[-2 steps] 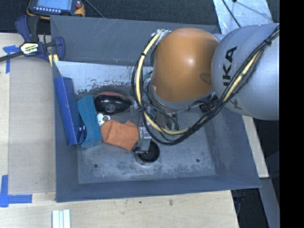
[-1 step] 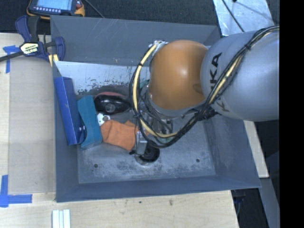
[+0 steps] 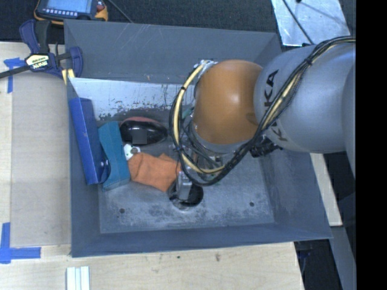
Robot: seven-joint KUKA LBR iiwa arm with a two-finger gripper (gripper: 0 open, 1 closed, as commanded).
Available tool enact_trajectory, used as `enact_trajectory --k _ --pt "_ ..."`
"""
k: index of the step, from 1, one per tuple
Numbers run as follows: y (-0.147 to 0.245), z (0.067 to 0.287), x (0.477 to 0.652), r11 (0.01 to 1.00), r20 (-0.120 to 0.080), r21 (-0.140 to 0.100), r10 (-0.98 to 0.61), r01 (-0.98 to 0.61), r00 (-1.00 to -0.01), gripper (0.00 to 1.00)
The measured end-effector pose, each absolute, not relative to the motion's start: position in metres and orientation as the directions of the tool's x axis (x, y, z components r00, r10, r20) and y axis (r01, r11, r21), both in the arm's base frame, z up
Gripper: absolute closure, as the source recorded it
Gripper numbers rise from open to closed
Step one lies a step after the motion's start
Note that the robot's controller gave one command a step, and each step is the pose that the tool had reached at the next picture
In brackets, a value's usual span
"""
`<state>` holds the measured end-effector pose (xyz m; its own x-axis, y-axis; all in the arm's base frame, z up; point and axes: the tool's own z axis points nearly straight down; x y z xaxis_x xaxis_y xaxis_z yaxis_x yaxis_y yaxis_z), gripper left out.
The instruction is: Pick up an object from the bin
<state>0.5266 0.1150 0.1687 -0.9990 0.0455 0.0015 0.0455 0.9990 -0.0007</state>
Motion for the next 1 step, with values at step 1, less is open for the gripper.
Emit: enact_trajectory --k 1 --pt "0.1182 0.1443 0.537 0.986 -0.003 0.001 0.169 0.169 -0.986 0.0"
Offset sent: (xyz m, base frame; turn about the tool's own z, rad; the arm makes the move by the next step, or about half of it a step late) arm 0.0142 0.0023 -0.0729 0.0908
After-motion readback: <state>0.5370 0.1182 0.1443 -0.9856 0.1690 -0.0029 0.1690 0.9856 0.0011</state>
